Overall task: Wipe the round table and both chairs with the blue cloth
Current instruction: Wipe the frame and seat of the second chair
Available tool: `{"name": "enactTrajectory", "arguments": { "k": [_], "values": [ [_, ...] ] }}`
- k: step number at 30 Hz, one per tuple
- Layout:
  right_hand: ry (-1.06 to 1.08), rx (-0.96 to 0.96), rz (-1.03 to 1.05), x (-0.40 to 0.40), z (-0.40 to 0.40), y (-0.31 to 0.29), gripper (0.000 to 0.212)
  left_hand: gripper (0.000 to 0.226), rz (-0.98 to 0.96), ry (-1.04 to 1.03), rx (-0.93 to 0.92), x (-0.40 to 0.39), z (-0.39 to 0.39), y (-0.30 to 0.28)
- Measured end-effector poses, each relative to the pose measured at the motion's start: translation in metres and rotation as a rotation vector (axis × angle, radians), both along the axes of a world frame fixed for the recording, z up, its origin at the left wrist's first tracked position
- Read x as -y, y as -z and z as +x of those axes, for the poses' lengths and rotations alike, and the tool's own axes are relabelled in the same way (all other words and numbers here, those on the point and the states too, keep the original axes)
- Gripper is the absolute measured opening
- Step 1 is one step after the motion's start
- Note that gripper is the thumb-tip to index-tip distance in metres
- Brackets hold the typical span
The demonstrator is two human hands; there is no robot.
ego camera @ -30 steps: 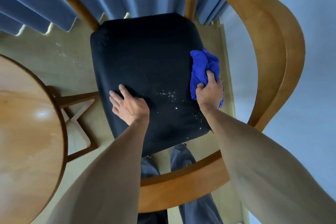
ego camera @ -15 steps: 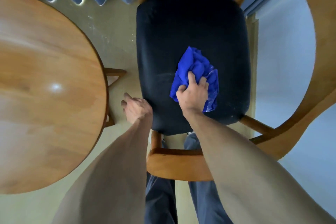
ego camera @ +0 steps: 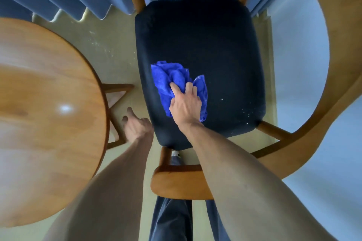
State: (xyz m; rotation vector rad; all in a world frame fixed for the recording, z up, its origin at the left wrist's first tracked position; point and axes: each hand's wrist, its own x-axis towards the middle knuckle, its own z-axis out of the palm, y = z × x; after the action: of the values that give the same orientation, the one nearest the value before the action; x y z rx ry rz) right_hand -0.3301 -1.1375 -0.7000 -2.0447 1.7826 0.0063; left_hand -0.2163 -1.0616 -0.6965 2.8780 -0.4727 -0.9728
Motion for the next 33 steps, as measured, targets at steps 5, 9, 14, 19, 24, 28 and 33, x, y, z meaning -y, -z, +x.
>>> {"name": "enactTrajectory", "arguments": {
  "k": [5, 9, 14, 19, 24, 28, 33],
  "values": [
    [0.205, -0.068, 0.069, 0.041, -0.058, 0.002, 0.052, 0.067, -0.093, 0.154, 0.023, 0.033, -0.038, -0.001],
    [0.446, -0.109, 0.092, 0.071, -0.139, 0.004, 0.053, 0.068, -0.112, 0.121, 0.045, 0.043, -0.064, 0.001],
    [0.442, -0.125, 0.075, 0.080, -0.189, 0.008, 0.052, 0.069, -0.126, 0.056, 0.041, 0.046, -0.071, 0.007],
    [0.559, -0.103, 0.035, 0.085, -0.162, 0.011, 0.055, 0.065, -0.173, 0.065, 0.066, 0.043, -0.070, 0.005],
    [0.522, -0.120, 0.008, 0.101, -0.144, 0.017, 0.059, 0.062, -0.217, 0.106, 0.121, 0.034, -0.065, 0.011],
    [0.520, -0.130, -0.040, 0.098, -0.127, 0.019, 0.051, 0.061, -0.217, 0.087, 0.138, 0.028, -0.061, 0.018],
    [0.355, -0.026, -0.051, 0.106, -0.070, 0.009, 0.041, 0.052, -0.193, 0.034, 0.122, 0.032, -0.053, 0.010]
  ]
}}
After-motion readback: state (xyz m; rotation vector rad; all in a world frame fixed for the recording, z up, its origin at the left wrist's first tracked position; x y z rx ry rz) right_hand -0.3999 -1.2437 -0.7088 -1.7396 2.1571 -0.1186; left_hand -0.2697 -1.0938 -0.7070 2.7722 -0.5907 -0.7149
